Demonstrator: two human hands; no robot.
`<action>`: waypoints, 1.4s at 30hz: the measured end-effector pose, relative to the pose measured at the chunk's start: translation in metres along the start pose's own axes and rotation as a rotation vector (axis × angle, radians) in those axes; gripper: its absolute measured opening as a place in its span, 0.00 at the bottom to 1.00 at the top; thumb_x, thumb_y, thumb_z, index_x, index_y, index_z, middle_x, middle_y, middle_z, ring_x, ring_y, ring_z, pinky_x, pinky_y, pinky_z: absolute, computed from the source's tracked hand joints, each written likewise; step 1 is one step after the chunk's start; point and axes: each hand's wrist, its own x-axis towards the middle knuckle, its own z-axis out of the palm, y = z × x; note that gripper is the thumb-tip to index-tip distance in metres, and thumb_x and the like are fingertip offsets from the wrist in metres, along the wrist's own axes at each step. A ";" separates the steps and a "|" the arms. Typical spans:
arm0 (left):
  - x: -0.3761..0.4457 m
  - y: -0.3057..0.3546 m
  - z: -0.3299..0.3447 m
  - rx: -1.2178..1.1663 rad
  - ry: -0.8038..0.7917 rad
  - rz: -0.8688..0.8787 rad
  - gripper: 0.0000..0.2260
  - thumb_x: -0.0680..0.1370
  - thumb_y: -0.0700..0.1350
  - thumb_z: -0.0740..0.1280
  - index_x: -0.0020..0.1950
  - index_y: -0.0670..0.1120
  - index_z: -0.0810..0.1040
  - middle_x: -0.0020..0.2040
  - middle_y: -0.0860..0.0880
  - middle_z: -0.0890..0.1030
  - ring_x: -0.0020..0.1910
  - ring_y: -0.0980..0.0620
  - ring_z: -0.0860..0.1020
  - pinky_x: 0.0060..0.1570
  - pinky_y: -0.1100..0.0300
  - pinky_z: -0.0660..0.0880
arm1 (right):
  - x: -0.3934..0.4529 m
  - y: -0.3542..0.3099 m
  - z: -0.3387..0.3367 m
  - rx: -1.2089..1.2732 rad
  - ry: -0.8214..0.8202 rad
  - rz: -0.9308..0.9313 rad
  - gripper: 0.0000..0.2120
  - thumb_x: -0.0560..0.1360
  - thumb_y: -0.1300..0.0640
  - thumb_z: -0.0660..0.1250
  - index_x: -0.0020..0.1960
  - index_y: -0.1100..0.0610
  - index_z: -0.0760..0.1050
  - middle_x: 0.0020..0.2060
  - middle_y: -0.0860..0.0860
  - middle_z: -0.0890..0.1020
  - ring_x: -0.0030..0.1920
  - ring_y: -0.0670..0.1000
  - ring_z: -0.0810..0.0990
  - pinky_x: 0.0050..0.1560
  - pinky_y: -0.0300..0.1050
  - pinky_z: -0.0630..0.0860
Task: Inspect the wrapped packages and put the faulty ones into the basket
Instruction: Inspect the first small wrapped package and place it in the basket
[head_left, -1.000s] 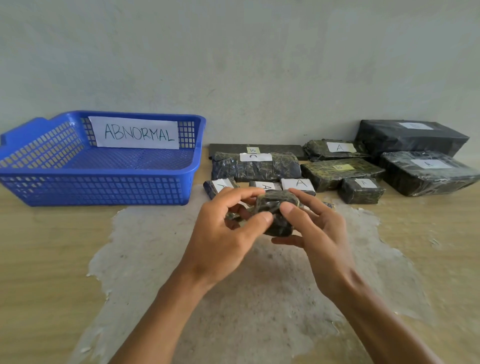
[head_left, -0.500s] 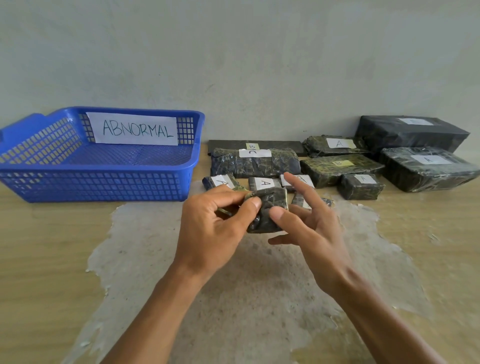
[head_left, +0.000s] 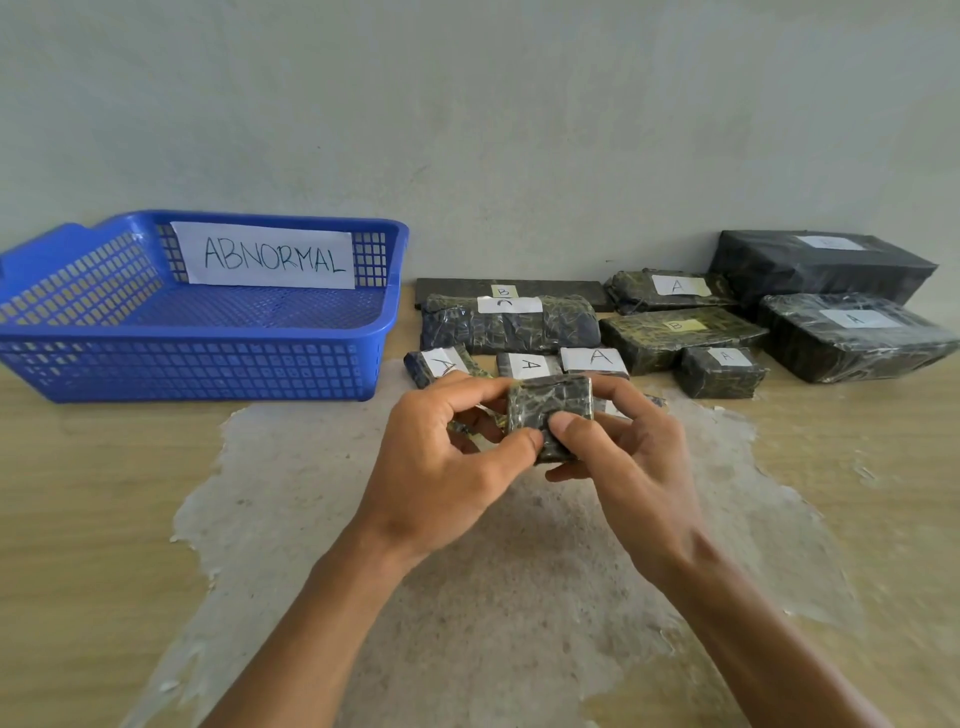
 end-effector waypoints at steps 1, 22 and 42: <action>0.000 0.000 0.000 0.002 0.007 0.004 0.11 0.70 0.47 0.73 0.51 0.53 0.87 0.43 0.53 0.83 0.41 0.55 0.81 0.39 0.63 0.78 | 0.000 0.000 0.001 -0.001 -0.001 -0.003 0.18 0.71 0.53 0.69 0.60 0.55 0.77 0.42 0.53 0.88 0.43 0.53 0.87 0.41 0.49 0.84; 0.008 0.008 -0.003 -0.739 0.015 -0.600 0.11 0.81 0.42 0.62 0.50 0.39 0.84 0.43 0.39 0.85 0.36 0.48 0.83 0.35 0.57 0.83 | -0.001 -0.006 -0.001 0.056 -0.040 -0.095 0.20 0.74 0.57 0.74 0.65 0.53 0.79 0.52 0.51 0.87 0.51 0.54 0.87 0.44 0.48 0.83; 0.002 -0.007 0.000 -0.134 0.123 -0.084 0.11 0.76 0.40 0.72 0.56 0.52 0.85 0.36 0.51 0.83 0.37 0.56 0.80 0.42 0.60 0.80 | 0.001 -0.005 -0.004 -0.026 -0.042 -0.095 0.10 0.76 0.51 0.72 0.56 0.47 0.85 0.43 0.51 0.86 0.39 0.50 0.82 0.32 0.46 0.77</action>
